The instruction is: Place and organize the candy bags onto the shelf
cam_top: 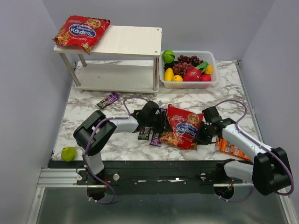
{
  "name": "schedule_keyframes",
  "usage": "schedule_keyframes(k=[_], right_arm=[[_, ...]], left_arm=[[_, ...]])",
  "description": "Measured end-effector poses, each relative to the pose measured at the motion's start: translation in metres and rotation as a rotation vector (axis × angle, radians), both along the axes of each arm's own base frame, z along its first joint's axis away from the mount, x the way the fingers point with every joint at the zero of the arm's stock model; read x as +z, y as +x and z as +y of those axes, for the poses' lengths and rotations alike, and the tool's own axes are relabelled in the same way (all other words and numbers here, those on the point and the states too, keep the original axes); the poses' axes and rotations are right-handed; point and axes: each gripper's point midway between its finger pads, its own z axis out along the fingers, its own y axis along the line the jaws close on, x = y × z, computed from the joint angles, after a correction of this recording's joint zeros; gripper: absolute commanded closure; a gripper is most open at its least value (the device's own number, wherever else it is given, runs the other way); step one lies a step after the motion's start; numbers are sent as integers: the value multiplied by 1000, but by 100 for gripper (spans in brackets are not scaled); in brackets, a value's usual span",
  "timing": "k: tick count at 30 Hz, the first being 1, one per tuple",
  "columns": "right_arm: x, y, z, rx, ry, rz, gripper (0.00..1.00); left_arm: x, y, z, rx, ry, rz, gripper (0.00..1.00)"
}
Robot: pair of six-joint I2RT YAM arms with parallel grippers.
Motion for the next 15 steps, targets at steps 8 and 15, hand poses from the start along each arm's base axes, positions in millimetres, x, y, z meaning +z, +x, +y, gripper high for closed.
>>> schedule_keyframes(k=[8, 15], right_arm=[[3, -1, 1, 2, 11, -12, 64], [15, -1, 0, 1, 19, -52, 58]], left_arm=[[16, 10, -11, -46, 18, -48, 100], [40, 16, -9, -125, 79, -144, 100]])
